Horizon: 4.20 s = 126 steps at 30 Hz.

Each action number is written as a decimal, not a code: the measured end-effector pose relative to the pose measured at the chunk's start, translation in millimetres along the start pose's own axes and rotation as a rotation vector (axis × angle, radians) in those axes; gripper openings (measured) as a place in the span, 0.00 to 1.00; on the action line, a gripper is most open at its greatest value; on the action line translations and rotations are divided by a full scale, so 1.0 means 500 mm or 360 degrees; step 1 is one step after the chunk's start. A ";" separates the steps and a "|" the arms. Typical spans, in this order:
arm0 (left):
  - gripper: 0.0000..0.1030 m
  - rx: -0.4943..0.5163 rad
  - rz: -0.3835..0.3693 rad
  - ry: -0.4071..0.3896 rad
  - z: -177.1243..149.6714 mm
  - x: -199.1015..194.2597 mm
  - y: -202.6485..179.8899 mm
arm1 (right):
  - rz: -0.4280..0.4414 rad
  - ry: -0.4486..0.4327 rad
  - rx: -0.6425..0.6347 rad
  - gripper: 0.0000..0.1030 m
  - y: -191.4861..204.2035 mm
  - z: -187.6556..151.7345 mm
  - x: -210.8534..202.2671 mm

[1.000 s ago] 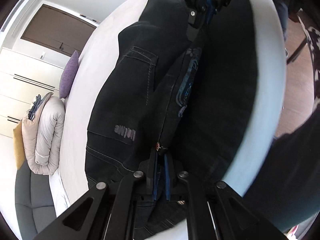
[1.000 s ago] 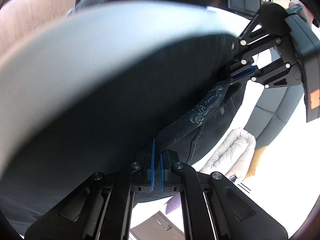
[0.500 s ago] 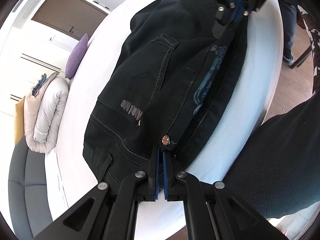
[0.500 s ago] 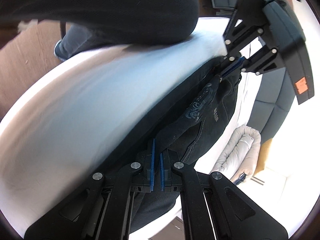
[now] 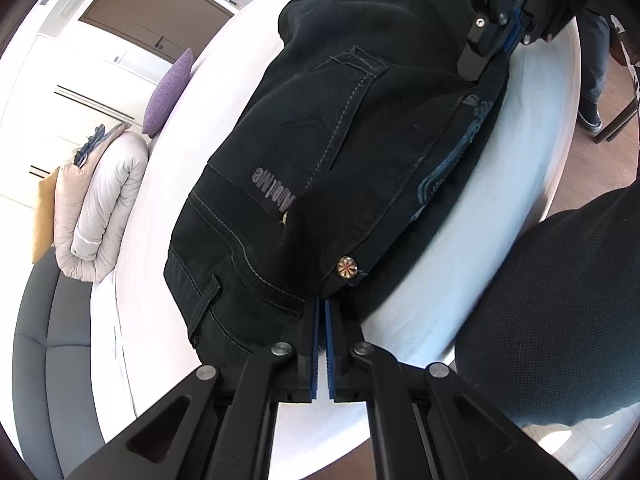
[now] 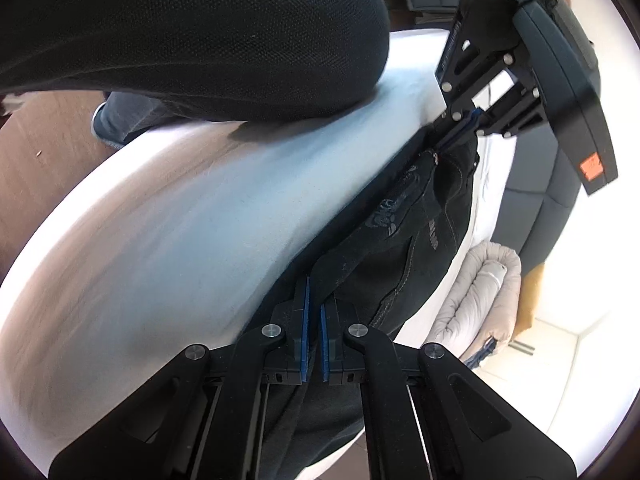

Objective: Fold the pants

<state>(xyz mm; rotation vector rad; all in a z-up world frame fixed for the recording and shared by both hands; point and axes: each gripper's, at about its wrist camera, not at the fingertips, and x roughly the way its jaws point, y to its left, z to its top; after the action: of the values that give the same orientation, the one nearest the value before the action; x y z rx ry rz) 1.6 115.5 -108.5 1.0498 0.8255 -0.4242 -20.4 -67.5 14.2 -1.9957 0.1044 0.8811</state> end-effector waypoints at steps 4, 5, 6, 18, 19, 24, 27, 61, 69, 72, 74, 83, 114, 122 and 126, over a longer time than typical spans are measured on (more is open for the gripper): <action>0.23 -0.0107 -0.0083 0.0024 0.001 -0.041 0.021 | -0.0069 0.0026 0.0093 0.04 0.012 0.000 -0.004; 0.26 -0.0164 -0.0085 -0.0002 0.005 -0.057 0.034 | -0.0093 0.0032 0.0108 0.04 0.017 0.000 -0.004; 0.33 -0.0222 -0.0072 -0.0024 0.009 -0.069 0.043 | -0.0107 0.0037 0.0132 0.04 0.020 0.000 -0.004; 0.40 -0.0838 -0.0318 0.0019 0.175 0.072 0.050 | -0.0021 0.0008 0.0990 0.16 -0.027 -0.037 -0.035; 0.40 -0.0908 -0.0336 0.0002 0.168 0.074 0.055 | 0.0005 -0.0006 0.1172 0.21 -0.036 -0.057 -0.049; 0.41 -0.1065 -0.0381 0.0044 0.153 0.073 0.061 | 0.0171 -0.0299 0.2432 0.85 -0.034 -0.282 -0.157; 0.41 -0.1073 -0.0352 0.0109 0.168 0.076 0.056 | 0.0254 -0.0386 0.3214 0.85 0.040 -0.492 -0.193; 0.41 -0.1134 -0.0348 0.0176 0.196 0.129 0.091 | 0.0535 -0.0557 0.4144 0.04 0.102 -1.161 -0.263; 0.41 -0.1133 -0.0337 0.0163 0.192 0.124 0.082 | 0.0123 0.0181 0.4949 0.06 0.278 -1.297 -0.287; 0.41 -0.1135 -0.0334 0.0158 0.189 0.121 0.080 | -0.0017 0.0174 0.4723 0.06 0.305 -1.251 -0.324; 0.41 -0.1131 -0.0334 0.0165 0.189 0.121 0.080 | 0.0060 0.0024 0.4643 0.07 0.316 -1.190 -0.330; 0.41 -0.1135 -0.0305 0.0195 0.203 0.122 0.073 | 0.0436 -0.0436 0.4884 0.74 0.427 -0.888 -0.264; 0.41 -0.1154 -0.0300 0.0147 0.180 0.113 0.065 | 0.0651 -0.0479 0.4816 0.02 0.395 -1.092 -0.264; 0.42 -0.1176 -0.0284 0.0133 0.180 0.111 0.062 | 0.0388 0.0680 0.4945 0.04 0.497 -1.118 -0.281; 0.42 -0.1166 -0.0284 0.0136 0.184 0.113 0.063 | 0.0093 0.0281 0.5068 0.07 0.559 -1.062 -0.361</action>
<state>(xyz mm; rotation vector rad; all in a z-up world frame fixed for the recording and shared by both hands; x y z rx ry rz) 94.5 52.4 -110.9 0.3170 1.0461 -0.1935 22.5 -687.5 95.3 0.9914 0.8542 -0.1884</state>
